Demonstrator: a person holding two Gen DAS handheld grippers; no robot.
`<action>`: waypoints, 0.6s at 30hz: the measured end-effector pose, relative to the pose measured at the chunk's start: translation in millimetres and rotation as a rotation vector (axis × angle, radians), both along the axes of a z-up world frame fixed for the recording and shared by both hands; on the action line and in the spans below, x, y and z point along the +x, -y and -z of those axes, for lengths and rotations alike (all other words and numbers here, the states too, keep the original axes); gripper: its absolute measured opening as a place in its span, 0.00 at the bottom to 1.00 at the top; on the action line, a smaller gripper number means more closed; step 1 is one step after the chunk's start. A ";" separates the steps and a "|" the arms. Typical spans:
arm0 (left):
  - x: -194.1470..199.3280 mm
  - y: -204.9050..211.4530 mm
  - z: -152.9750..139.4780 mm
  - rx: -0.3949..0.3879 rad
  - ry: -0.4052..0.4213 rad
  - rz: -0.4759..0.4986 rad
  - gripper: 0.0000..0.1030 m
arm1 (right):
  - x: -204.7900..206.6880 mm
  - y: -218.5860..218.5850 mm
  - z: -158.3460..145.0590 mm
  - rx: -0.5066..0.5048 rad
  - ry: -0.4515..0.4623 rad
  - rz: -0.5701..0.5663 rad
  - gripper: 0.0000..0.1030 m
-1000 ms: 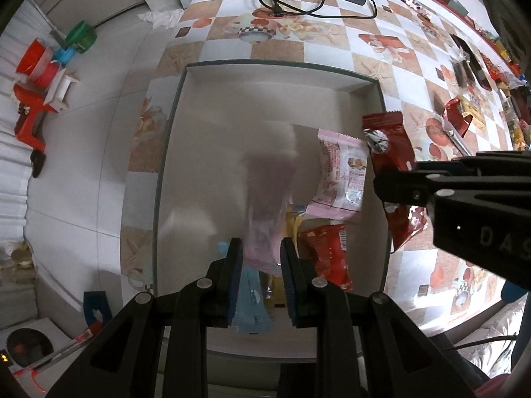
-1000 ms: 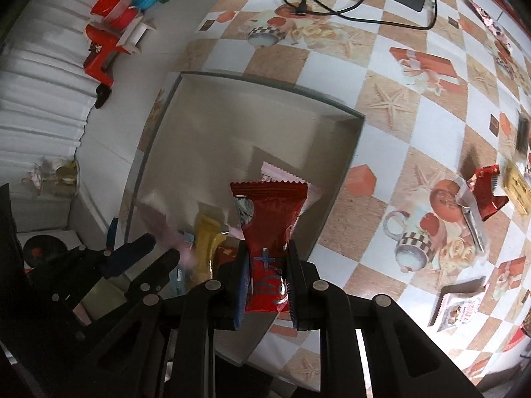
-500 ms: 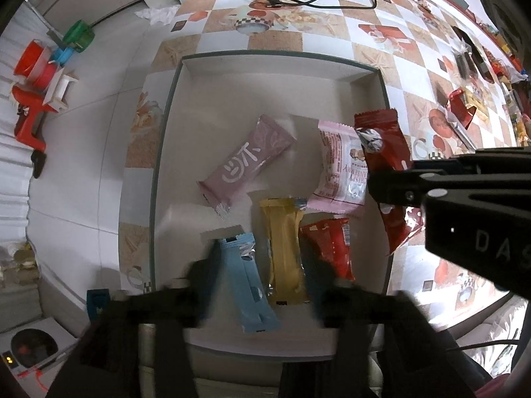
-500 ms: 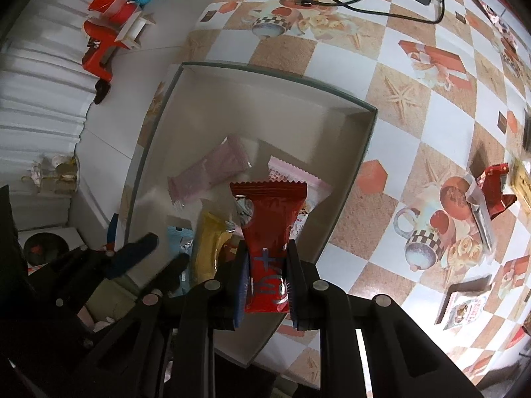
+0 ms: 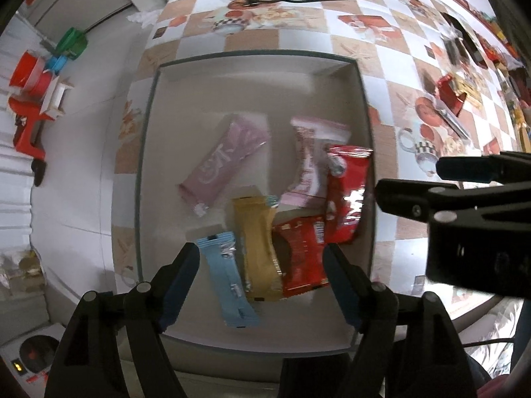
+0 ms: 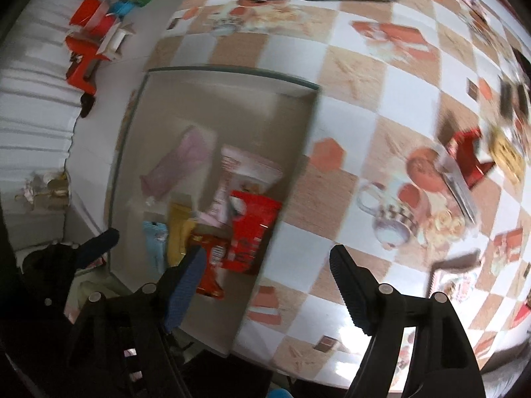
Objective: Organize snacks
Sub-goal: 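Carry the pink bar and red pack into the white tray and open both tools, then withdraw both tools from the tray toward the remaining pink Crispy Cranberry pack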
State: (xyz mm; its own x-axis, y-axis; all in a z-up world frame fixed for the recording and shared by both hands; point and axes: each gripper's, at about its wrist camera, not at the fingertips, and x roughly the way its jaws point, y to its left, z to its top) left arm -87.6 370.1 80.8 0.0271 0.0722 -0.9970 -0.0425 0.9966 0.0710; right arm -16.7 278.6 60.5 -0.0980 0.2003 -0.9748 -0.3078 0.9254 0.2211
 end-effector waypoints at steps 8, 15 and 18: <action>13.8 40.6 -6.1 0.002 0.010 0.083 0.77 | 9.5 75.5 7.2 -0.076 -0.004 0.150 0.76; 15.4 67.6 -7.2 0.007 0.004 0.140 0.77 | 11.4 119.4 -8.7 -0.088 0.075 0.213 0.76; 17.4 77.3 -7.8 0.013 0.002 0.159 0.77 | 10.6 128.9 -14.7 -0.081 0.092 0.223 0.76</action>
